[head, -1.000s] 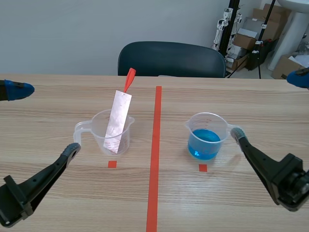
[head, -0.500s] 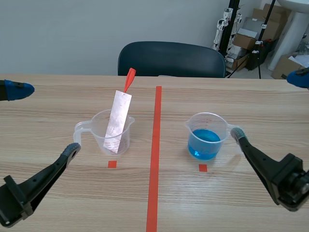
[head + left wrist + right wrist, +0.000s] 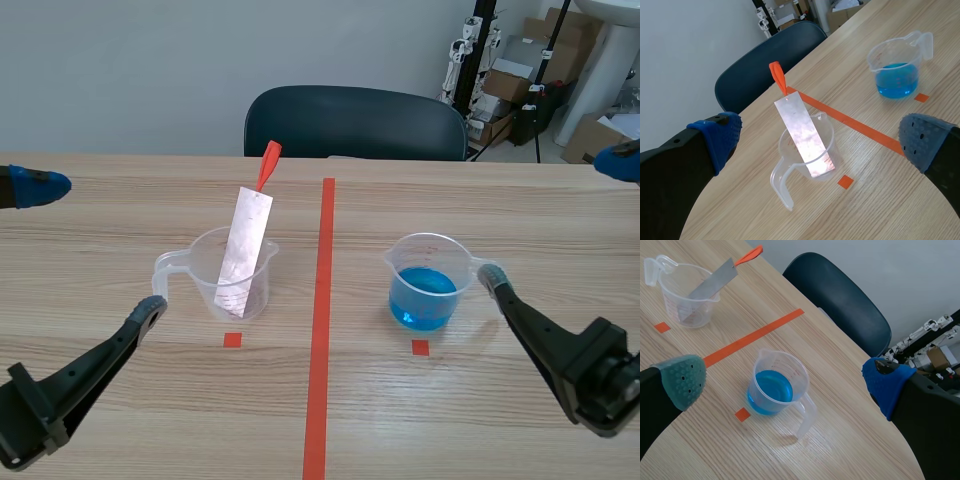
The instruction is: Do the redox reaction experiment. return to the home posture
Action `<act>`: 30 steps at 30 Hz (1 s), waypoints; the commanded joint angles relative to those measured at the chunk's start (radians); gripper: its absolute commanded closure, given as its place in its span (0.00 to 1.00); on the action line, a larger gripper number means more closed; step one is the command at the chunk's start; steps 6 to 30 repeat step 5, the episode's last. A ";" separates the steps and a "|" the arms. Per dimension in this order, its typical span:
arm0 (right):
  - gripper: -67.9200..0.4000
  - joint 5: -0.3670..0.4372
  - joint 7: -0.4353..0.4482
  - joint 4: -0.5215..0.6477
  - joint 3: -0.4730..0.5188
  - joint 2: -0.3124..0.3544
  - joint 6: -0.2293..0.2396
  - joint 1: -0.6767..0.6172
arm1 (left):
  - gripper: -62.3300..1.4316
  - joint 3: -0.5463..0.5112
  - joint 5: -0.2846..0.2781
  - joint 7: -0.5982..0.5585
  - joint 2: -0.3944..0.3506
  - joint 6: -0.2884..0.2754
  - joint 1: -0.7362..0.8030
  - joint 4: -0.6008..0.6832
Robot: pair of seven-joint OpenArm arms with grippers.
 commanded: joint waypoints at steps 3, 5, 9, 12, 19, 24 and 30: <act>0.00 0.003 0.015 0.000 0.004 0.005 -0.007 0.007 | 0.00 -0.003 -0.005 -0.014 -0.008 0.005 0.000 0.008; 0.00 0.003 0.015 0.000 0.004 0.005 -0.007 0.007 | 0.00 -0.003 -0.003 -0.014 -0.008 0.005 0.000 0.008; 0.00 0.003 0.015 0.000 0.004 0.005 -0.007 0.007 | 0.00 -0.003 -0.003 -0.014 -0.008 0.005 0.000 0.008; 0.00 0.003 0.015 0.000 0.004 0.005 -0.007 0.007 | 0.00 -0.003 -0.003 -0.014 -0.008 0.005 0.000 0.008; 0.00 0.003 0.015 0.000 0.004 0.005 -0.007 0.007 | 0.00 -0.003 -0.003 -0.014 -0.008 0.005 0.000 0.008; 0.00 0.003 0.015 0.000 0.004 0.005 -0.007 0.007 | 0.00 -0.003 -0.003 -0.014 -0.008 0.005 0.000 0.008; 0.00 0.003 0.015 0.000 0.004 0.005 -0.007 0.007 | 0.00 -0.003 -0.003 -0.014 -0.008 0.005 0.000 0.008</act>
